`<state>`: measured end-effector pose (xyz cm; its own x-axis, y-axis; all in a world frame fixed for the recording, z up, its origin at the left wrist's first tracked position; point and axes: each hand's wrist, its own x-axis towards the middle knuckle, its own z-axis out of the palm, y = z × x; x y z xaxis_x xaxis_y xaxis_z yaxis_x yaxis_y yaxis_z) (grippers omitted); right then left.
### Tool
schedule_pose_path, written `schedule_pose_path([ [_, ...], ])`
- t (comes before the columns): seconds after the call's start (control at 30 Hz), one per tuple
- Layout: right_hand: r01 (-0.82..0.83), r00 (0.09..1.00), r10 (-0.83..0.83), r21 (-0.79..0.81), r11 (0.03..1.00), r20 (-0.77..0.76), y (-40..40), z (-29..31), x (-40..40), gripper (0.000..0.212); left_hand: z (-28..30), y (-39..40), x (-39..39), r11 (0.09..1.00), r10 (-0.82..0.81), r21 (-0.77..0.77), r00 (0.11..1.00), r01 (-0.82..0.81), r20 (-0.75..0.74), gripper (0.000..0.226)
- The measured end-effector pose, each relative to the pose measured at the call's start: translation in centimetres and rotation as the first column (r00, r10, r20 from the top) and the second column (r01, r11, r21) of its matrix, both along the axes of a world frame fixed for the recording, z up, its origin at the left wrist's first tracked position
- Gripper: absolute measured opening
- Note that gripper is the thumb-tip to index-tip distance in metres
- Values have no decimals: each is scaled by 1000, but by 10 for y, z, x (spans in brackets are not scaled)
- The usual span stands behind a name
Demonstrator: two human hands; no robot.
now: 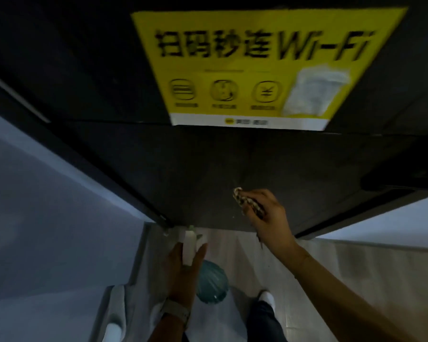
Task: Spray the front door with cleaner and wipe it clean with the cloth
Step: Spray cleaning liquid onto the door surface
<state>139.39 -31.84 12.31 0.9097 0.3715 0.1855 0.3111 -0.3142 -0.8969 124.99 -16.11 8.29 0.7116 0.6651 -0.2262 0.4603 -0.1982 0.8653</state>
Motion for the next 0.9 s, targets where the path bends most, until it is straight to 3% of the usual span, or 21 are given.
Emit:
schedule_pose_path([
  [0.2,78,954,-91,-58,995,-285,120,-54,-46,25,-43,123,-56,996,-69,43,995,72,-74,26],
  [0.33,188,823,-198,-75,979,-532,192,-87,-74,9,-65,193,-81,990,-132,-52,991,130,-34,32],
  [0.47,319,678,-290,-85,944,-675,240,-131,-92,8,-106,251,-87,979,-195,-64,981,195,14,25],
  [0.77,264,524,-265,-141,954,-809,303,-326,-103,12,-320,322,-76,975,-222,-53,942,216,-252,72],
  [0.8,257,512,-259,-141,956,-819,309,-353,-102,13,-347,326,-72,974,-222,-22,938,225,-265,68],
  [0.9,275,474,-238,-114,955,-848,325,-430,-102,16,-423,341,-50,972,-180,85,924,220,-336,30],
])
